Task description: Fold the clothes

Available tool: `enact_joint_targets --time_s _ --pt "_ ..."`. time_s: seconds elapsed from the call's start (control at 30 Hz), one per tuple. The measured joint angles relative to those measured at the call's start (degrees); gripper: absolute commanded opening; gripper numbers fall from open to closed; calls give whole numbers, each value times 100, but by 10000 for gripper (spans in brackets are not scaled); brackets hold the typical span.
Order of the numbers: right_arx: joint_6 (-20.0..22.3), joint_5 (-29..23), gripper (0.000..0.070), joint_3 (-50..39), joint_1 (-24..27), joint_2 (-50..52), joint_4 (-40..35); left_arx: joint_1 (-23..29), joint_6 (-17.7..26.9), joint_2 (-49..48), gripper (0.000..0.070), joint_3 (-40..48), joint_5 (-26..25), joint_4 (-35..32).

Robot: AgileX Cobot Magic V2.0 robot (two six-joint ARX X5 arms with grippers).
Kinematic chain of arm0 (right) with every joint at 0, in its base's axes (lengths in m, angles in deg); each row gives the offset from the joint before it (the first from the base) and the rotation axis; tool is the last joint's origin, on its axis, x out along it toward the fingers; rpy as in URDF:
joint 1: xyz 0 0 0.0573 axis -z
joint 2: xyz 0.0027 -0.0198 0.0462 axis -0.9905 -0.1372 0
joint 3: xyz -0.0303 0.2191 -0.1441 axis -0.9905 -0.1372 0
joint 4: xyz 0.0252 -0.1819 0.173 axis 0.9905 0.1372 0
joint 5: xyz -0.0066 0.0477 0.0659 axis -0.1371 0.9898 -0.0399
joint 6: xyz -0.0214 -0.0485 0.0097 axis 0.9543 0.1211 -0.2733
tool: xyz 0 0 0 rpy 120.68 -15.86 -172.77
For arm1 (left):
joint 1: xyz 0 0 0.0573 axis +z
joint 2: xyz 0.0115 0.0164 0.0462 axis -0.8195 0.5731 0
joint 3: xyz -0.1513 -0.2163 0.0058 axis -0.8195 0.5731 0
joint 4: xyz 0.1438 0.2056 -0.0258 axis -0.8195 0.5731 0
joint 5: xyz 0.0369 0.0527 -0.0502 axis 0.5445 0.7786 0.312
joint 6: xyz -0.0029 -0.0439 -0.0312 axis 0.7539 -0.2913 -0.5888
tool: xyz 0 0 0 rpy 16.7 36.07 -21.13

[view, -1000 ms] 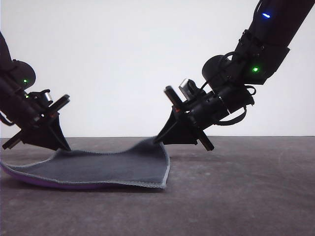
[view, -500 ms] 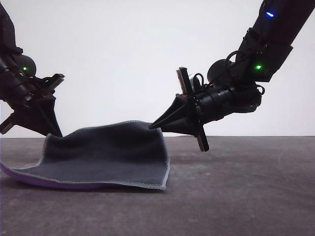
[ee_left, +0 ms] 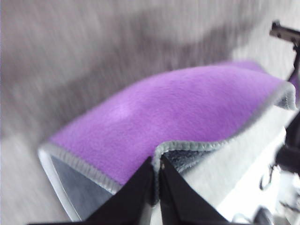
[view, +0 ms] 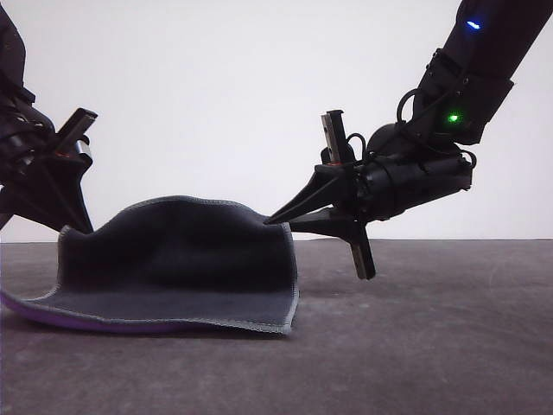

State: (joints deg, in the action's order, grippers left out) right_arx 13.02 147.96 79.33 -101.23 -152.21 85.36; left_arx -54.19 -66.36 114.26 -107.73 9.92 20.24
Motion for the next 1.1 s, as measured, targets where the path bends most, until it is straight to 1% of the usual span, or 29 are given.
enact_joint_targets --time_s 0.13,0.27,0.4,0.47,0.5,0.57,0.6,0.67,0.77,0.8,0.93,0.97,1.07,1.1 --pt "378 -25 92 78 -11 -68 524 0 141 0 0 1 0 286" --pt "753 -28 94 79 -58 -70 1074 2 281 0 0 0 38 538" --pt "1106 -76 94 79 -149 -70 1511 4 377 0 0 0 221 678" --pt "1233 -82 106 79 -183 -70 1610 7 398 0 0 0 323 713" --pt "1268 -82 126 79 -192 -70 1616 7 401 0 1 0 367 719" --pt "1332 -84 177 79 -195 -70 1620 16 404 0 35 0 407 735" --pt "1349 -84 195 79 -195 -70 1621 17 404 0 69 0 410 739" --pt "1364 -83 229 79 -195 -70 1656 30 404 0 162 0 411 757" --pt "1368 -82 235 79 -195 -70 1673 44 404 0 270 0 411 795" --pt "1379 -82 250 79 -195 -70 1676 44 405 0 280 0 411 809" --pt "1443 -87 447 101 -186 -70 1719 44 417 0 285 0 412 847" --pt "1466 -91 486 129 -183 -70 1764 44 419 0 286 0 411 859" --pt "1577 -116 501 320 -155 -66 1995 55 424 0 301 -16 389 905" --pt "1630 -162 501 393 -143 -55 2083 55 425 0 333 -42 356 910"
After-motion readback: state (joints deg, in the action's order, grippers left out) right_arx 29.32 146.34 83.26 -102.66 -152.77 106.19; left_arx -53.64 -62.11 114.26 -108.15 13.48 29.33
